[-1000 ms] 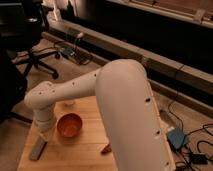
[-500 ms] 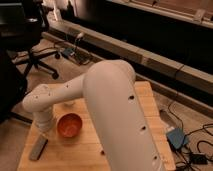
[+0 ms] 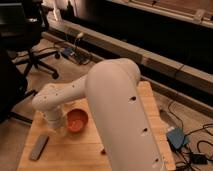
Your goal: Push the ceramic bowl across the table
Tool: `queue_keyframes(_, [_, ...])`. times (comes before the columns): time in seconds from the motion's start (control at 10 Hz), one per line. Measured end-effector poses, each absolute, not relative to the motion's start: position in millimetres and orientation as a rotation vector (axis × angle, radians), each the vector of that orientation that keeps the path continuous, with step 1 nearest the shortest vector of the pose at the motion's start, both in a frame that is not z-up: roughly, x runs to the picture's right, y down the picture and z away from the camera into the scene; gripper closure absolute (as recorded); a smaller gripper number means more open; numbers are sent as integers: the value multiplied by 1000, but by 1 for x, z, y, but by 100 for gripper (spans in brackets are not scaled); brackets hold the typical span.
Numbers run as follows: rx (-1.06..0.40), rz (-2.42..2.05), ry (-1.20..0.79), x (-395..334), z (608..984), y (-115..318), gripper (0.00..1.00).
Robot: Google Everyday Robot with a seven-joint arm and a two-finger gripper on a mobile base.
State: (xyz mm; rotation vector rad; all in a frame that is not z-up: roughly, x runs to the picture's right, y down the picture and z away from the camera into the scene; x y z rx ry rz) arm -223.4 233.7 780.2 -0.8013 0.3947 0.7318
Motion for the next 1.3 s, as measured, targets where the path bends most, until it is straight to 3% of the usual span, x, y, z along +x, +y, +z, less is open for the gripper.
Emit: queue_keyframes(1.3, [-517,1020,541,-110,870,142,100])
